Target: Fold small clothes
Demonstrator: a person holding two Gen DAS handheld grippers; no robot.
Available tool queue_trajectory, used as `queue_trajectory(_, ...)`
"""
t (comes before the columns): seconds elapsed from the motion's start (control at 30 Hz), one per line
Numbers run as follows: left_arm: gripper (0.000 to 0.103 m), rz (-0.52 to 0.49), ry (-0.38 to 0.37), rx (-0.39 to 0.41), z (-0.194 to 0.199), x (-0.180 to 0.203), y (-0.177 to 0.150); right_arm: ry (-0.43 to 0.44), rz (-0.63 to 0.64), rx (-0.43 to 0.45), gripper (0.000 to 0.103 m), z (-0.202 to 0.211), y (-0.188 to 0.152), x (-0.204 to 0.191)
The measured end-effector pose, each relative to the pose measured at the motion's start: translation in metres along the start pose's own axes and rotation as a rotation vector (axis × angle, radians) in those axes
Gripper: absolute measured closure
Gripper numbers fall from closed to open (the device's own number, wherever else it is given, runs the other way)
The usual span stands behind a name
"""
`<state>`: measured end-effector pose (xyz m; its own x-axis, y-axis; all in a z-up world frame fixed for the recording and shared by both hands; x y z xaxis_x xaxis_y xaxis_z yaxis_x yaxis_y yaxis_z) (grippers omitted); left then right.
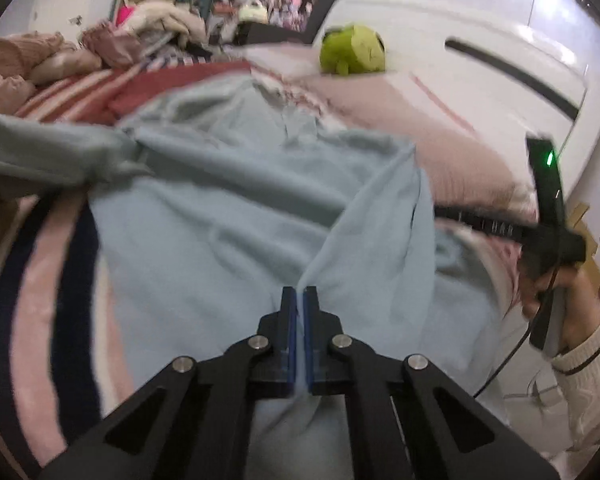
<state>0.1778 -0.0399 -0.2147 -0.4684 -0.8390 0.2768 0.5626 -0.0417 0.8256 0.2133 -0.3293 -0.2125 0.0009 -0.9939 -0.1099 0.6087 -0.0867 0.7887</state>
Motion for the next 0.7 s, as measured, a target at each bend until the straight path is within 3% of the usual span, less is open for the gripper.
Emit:
queue_trajectory(0.17,0.102,0.005,0.014,0.059,0.014,-0.004,0.021,0.037,-0.038,0.016,0.069,0.011,0.001,0.003)
queue_trajectory(0.3,0.102,0.035,0.076,0.118,0.028,-0.014,0.029,0.055,-0.032,0.023,0.069,0.02,0.002,0.004)
queue_trajectory(0.4,0.102,0.086,0.172,0.163,0.051,-0.034,0.027,0.056,0.0,0.01,0.068,0.019,-0.001,0.002)
queue_trajectory(0.53,0.102,0.159,0.239,0.118,0.067,-0.063,0.005,0.095,0.021,-0.016,0.056,0.01,-0.008,-0.01)
queue_trajectory(0.7,0.102,0.216,0.162,0.061,0.061,-0.068,-0.018,0.105,0.07,-0.046,0.056,-0.016,-0.002,-0.028)
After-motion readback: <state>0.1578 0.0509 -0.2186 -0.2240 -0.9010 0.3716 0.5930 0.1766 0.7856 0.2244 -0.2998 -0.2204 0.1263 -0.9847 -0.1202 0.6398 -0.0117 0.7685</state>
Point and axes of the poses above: each gripper's, at about its wrist camera, not at the fingertips, and z roughly against the way its jaws point, x to its right, y to its top, the point moved 7 cm from there along -z, roughly the way its jaws point, and after that the axes turned 10 degrees about x, right-handed, at the moved point
